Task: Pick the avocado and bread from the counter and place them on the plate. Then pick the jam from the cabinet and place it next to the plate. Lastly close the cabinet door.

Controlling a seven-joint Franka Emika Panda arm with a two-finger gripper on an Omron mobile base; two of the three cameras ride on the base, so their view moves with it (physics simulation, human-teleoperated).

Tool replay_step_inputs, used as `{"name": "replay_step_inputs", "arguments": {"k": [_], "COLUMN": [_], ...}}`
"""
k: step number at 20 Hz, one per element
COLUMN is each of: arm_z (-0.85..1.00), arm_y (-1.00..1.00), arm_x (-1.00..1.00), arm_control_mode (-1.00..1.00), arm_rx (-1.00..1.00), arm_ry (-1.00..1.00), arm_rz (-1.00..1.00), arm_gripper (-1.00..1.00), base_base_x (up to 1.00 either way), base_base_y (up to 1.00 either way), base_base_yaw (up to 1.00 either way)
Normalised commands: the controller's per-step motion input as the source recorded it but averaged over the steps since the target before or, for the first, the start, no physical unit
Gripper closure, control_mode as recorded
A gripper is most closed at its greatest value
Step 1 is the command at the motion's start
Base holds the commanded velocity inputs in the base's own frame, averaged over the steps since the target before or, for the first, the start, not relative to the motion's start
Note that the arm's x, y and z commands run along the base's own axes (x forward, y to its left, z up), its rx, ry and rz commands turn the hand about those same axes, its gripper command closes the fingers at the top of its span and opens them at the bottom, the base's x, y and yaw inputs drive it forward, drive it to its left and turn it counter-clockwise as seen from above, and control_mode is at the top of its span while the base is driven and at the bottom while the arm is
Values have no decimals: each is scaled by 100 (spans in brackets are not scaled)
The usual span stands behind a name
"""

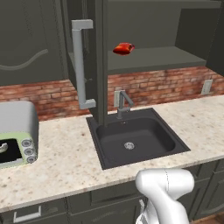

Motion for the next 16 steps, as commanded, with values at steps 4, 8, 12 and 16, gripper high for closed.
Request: {"name": "replay_step_inputs", "arguments": {"k": [4, 8, 12, 16], "arm_z": [3, 0, 1, 9], "arm_y": [-60, -82, -56, -7], "arm_x": [-81, -17, 21, 7], "arm_control_mode": [-100, -100, -100, -100], "arm_rx": [0, 4, 11, 0], "arm_ry": [-24, -9, 2, 5], "arm_rz": [13, 3, 0, 0], "arm_gripper": [-100, -100, -100, -100], "base_base_x": [0, 0, 0, 0], "base_base_y": [0, 0, 0, 0], "base_base_yaw": [0, 0, 0, 0]}}
